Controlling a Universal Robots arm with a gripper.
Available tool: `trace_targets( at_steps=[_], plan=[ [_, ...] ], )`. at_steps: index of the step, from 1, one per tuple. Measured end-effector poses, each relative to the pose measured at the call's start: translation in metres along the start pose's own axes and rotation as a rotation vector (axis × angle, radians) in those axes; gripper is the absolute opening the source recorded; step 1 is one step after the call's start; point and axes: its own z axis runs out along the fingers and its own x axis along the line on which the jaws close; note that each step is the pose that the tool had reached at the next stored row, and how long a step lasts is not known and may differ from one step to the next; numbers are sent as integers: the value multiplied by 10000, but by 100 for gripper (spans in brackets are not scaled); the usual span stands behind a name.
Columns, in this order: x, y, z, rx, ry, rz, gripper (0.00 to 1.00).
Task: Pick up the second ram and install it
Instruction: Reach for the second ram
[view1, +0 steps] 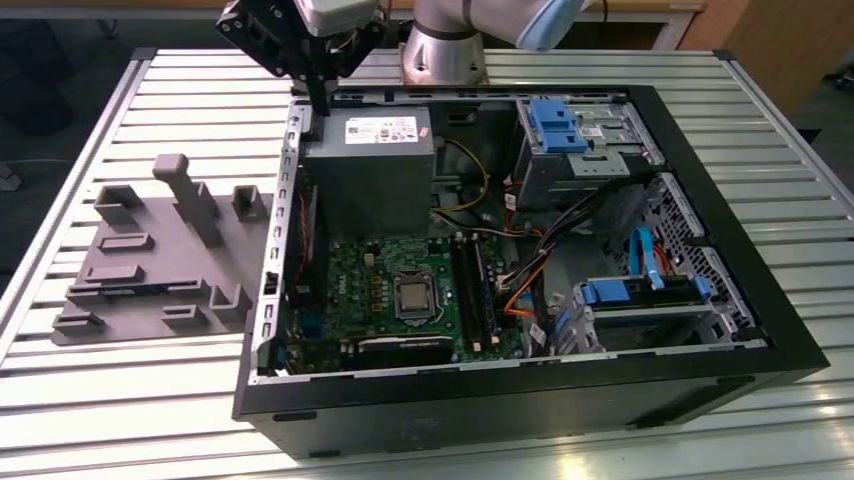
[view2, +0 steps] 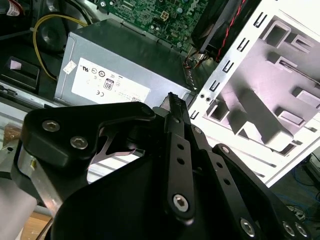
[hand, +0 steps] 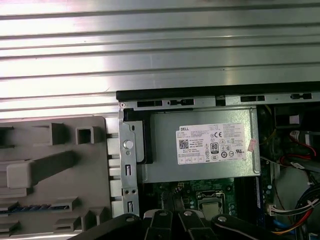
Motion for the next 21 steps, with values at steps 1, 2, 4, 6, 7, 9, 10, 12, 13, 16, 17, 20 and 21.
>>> trace_targets(
  at_steps=[1, 2, 4, 6, 7, 9, 10, 12, 13, 16, 17, 20, 21],
  plan=[
    [4, 0, 0, 1, 0, 0, 11],
    [9, -1, 1, 0, 0, 0, 11],
    [18, -1, 2, 0, 0, 0, 11],
    [28, -2, 2, 1, 1, 0, 11],
    [32, -3, 3, 0, 0, 0, 11],
    [40, -3, 3, 0, 0, 0, 11],
    [45, -3, 4, 0, 1, 0, 11],
    [54, -4, 4, 0, 0, 0, 11],
    [57, -4, 4, 1, 1, 0, 11],
    [69, -5, 5, 1, 0, 1, 11],
    [73, -6, 6, 0, 1, 0, 11],
    [85, -7, 7, 1, 0, 0, 11],
    [89, -7, 7, 0, 0, 0, 11]
  ],
)
